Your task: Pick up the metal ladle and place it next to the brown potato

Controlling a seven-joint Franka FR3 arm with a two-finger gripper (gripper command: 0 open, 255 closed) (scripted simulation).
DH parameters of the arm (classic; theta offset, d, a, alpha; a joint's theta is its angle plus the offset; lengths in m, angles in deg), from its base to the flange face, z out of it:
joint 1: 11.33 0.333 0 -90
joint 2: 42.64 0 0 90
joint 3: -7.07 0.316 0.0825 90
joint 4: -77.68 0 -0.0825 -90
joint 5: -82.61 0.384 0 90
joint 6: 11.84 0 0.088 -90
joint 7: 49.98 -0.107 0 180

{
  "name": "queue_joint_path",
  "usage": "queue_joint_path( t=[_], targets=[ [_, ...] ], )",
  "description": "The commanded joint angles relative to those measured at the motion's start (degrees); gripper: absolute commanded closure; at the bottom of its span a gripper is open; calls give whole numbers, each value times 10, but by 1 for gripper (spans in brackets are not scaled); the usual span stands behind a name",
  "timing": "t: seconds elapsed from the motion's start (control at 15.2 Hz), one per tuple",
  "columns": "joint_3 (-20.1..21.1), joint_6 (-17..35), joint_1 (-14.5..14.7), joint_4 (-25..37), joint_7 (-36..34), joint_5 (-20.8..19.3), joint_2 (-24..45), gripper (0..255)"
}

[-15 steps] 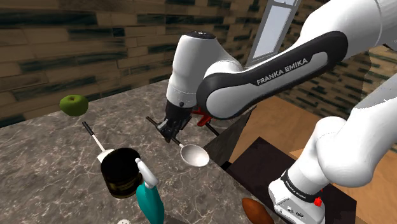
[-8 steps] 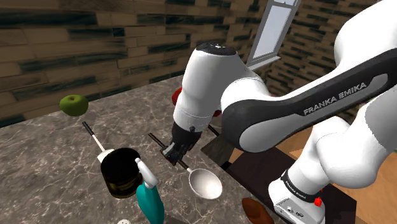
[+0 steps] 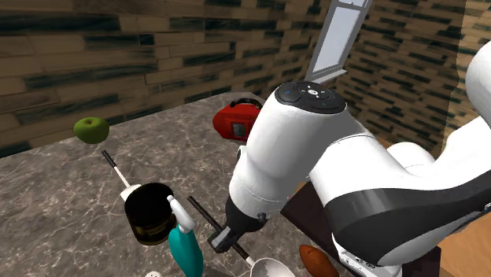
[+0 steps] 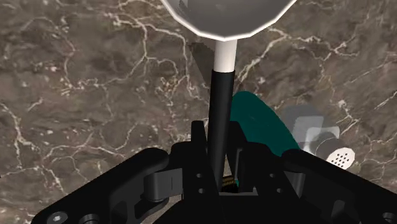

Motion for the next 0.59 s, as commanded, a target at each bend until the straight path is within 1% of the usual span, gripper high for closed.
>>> queue_joint_path(
  t=[0.0,0.33,0.4,0.53],
  targets=[
    [21,-4,11,4,-30,3,-2,255],
    [79,-11,35,18,-110,7,-1,255],
    [89,-13,38,23,-124,6,1,255],
    [96,5,34,15,-130,1,12,255]
  ],
)
